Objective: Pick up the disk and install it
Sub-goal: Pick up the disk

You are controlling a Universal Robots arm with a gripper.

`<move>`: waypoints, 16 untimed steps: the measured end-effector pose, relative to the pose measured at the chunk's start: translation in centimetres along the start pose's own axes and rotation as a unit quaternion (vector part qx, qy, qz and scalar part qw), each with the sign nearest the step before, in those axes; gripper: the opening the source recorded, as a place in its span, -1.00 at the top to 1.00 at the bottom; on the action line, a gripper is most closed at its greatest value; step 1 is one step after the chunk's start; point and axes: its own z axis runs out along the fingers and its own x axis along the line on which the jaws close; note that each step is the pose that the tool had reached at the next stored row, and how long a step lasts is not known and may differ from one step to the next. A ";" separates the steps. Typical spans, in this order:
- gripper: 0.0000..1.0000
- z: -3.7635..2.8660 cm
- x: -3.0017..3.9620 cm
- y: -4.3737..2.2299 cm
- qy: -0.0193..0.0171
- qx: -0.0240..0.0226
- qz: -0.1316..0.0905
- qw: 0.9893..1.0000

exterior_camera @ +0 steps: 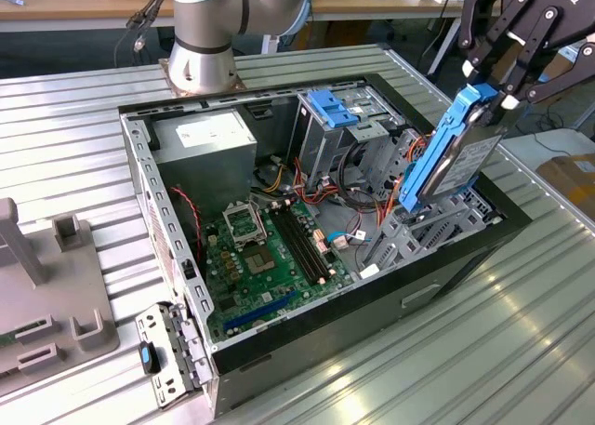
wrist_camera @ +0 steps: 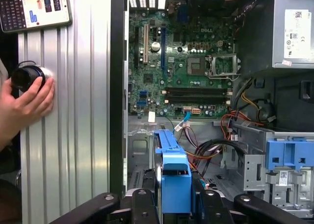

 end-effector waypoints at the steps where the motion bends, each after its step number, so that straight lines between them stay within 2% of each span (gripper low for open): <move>1: 0.27 -0.01 -0.01 -0.01 0.000 0.000 0.000 1.000; 3: 0.27 0.12 -0.01 -0.12 0.000 0.000 0.000 1.000; 6: 0.27 0.85 0.00 -0.55 0.000 0.000 0.000 1.000; 10: 0.27 1.49 -0.08 -0.98 0.000 0.000 -0.001 1.000; 16: 0.27 2.38 -0.08 -1.07 0.001 0.000 -0.001 1.000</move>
